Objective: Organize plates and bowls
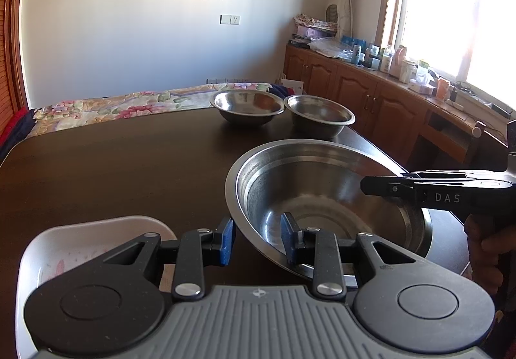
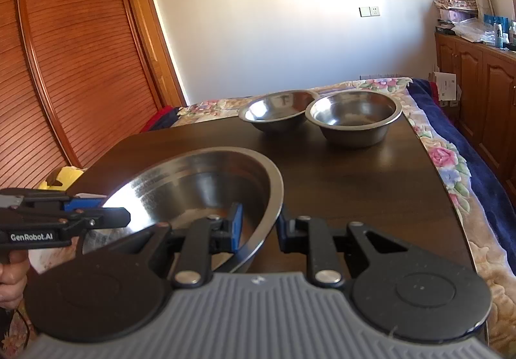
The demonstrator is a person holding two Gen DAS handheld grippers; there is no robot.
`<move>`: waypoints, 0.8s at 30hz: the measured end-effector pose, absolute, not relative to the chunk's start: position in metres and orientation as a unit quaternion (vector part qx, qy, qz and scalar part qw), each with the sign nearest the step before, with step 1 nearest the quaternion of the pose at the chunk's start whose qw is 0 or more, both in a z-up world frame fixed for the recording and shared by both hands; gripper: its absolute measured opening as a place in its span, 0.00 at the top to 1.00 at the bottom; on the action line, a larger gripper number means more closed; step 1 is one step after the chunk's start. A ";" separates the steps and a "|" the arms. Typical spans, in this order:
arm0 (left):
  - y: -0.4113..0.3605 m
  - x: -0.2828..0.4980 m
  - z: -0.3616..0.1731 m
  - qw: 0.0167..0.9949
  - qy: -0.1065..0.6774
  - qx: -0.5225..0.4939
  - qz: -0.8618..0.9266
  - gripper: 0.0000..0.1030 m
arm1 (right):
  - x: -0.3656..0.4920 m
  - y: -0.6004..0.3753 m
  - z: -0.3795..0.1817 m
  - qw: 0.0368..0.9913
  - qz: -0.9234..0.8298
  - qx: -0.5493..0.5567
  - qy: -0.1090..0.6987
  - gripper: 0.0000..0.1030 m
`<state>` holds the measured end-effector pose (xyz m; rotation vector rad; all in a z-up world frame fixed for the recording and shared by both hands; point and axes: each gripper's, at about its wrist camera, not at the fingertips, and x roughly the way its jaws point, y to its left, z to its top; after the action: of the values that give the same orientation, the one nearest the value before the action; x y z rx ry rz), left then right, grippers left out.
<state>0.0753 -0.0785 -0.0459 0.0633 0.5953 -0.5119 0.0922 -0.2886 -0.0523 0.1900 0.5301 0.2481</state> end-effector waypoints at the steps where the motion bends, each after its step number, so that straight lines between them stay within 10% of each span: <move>1: -0.078 0.075 -0.046 0.923 0.292 0.030 -0.250 0.68 | 0.092 -0.288 -0.053 0.953 0.122 0.095 0.261 0.77; 24: -0.073 0.070 -0.056 0.919 0.298 0.028 -0.255 0.68 | 0.072 -0.286 -0.064 0.948 0.134 0.118 0.264 0.77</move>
<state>0.0697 -0.0726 -0.0558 0.0569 0.6134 -0.5244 0.0722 -0.2859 -0.0642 0.2393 0.5380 0.2731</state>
